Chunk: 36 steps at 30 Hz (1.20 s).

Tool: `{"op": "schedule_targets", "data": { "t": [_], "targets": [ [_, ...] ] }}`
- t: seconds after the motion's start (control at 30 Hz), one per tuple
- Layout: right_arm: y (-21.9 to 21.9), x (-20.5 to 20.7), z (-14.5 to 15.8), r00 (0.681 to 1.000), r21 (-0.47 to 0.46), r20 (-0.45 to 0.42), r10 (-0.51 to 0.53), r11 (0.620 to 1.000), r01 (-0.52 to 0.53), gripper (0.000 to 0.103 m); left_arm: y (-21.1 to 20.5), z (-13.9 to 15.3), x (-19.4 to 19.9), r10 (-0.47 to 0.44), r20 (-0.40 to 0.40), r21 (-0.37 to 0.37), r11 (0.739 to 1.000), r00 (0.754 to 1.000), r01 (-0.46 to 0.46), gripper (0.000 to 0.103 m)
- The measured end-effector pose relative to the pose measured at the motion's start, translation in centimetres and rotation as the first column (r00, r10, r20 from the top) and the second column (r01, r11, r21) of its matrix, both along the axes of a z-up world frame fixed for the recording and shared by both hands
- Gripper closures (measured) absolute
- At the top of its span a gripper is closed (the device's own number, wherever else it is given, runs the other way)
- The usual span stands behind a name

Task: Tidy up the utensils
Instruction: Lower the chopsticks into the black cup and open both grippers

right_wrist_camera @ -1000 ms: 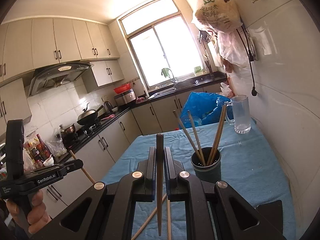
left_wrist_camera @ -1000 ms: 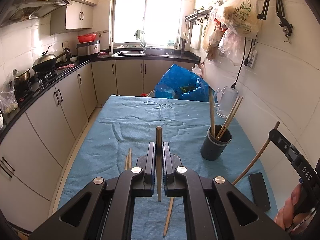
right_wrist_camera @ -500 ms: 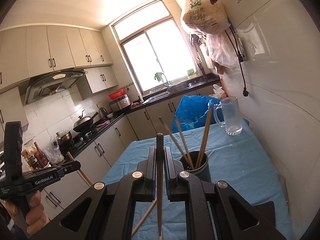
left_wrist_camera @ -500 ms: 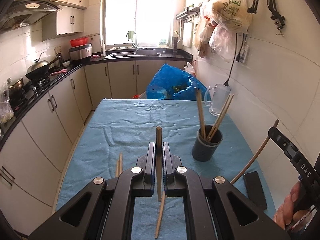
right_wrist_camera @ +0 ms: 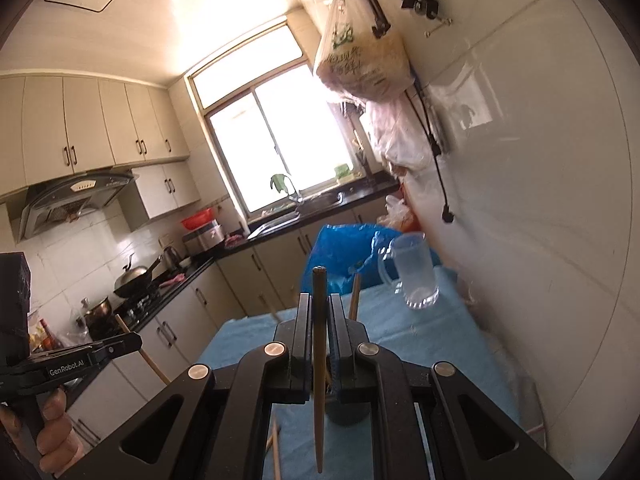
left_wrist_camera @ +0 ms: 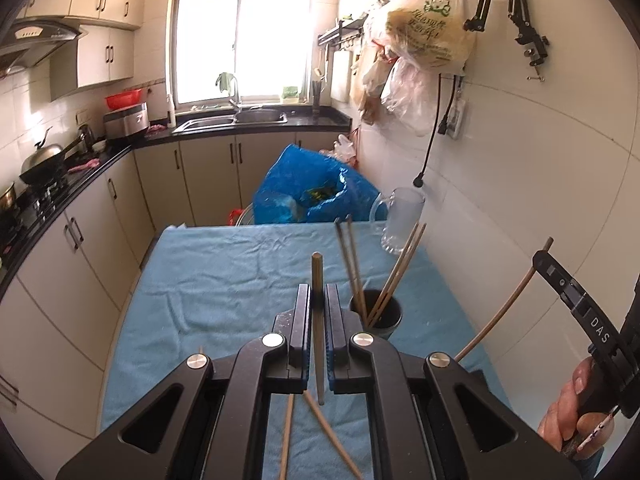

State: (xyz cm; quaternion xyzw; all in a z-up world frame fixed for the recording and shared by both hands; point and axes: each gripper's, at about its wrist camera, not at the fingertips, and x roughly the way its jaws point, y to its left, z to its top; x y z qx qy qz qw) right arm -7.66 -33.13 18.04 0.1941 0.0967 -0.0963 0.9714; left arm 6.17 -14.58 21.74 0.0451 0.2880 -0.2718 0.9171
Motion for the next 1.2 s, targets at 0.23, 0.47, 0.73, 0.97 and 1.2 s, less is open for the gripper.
{"op": "schedule_targets", "data": {
  "t": [0.23,0.47,0.73,0.97,1.2],
  "targets": [
    [-1.4,1.9,2.2,0.999,-0.016,0.024,-0.045,0.999,0.046,0.095,-3.1,2.8,2.0,-0.023,0.026,-0.025,0.999,0.999,0.024,0.098],
    [-2.4,4.4,3.6,0.997,-0.014,0.047,-0.066,0.998,0.066,0.095,-5.6,4.1,4.0,-0.044,0.038,-0.065,0.997,0.998,0.046,0.098],
    [-3.4,8.2,2.2,0.995,-0.011,0.012,-0.096,0.995,0.096,0.095,-7.7,2.4,7.1,-0.028,-0.008,-0.091,0.995,1.0,0.027,0.098],
    [-5.2,11.4,-0.9,0.993,0.018,-0.082,-0.087,0.996,0.088,0.095,-8.6,-0.8,9.5,-0.02,-0.07,-0.071,0.997,0.997,0.015,0.098],
    [-6.1,13.5,-3.2,0.986,0.06,-0.157,-0.051,0.996,0.061,0.095,-9.0,-3.3,10.5,-0.032,-0.119,-0.045,0.999,0.992,0.027,0.098]
  ]
}}
